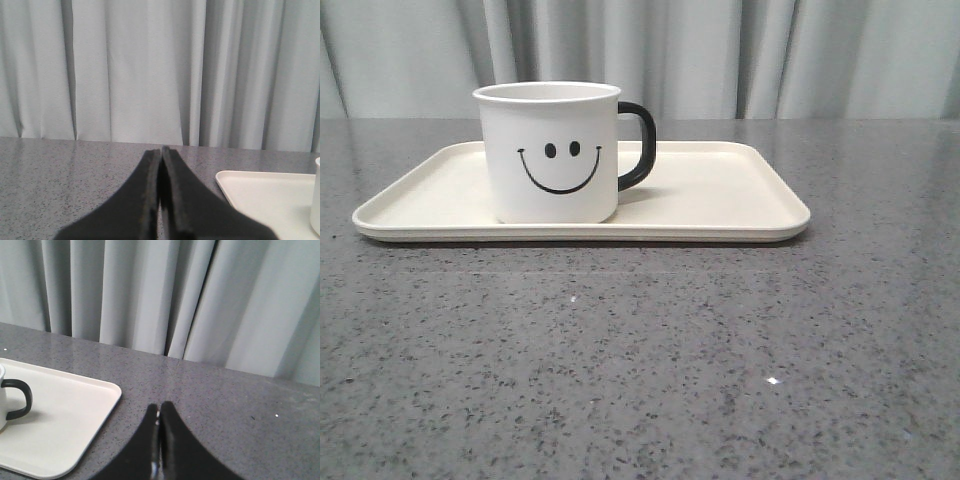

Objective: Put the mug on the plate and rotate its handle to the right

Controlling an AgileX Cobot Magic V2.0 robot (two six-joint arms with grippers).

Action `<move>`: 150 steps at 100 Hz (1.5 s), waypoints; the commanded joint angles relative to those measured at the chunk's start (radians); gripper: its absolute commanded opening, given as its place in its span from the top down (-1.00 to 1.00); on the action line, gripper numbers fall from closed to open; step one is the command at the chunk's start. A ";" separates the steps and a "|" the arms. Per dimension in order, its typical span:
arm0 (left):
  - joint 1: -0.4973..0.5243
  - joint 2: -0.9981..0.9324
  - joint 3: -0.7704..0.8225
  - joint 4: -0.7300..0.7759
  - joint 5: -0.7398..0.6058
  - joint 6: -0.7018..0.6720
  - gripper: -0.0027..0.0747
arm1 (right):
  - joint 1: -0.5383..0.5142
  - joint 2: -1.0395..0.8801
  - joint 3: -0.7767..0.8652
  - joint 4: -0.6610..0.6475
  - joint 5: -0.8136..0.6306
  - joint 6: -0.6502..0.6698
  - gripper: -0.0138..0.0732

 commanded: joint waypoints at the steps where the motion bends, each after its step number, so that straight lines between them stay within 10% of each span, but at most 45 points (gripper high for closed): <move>1: 0.001 -0.029 0.010 -0.010 -0.067 -0.012 0.98 | 0.014 -0.051 0.064 0.055 -0.121 -0.003 0.82; 51: 0.001 -0.029 0.010 -0.010 -0.067 -0.012 0.98 | 0.015 -0.268 0.395 0.181 -0.255 -0.003 0.82; 150: 0.001 -0.029 0.010 -0.010 -0.067 -0.012 0.98 | 0.015 -0.361 0.456 0.258 -0.316 -0.004 0.82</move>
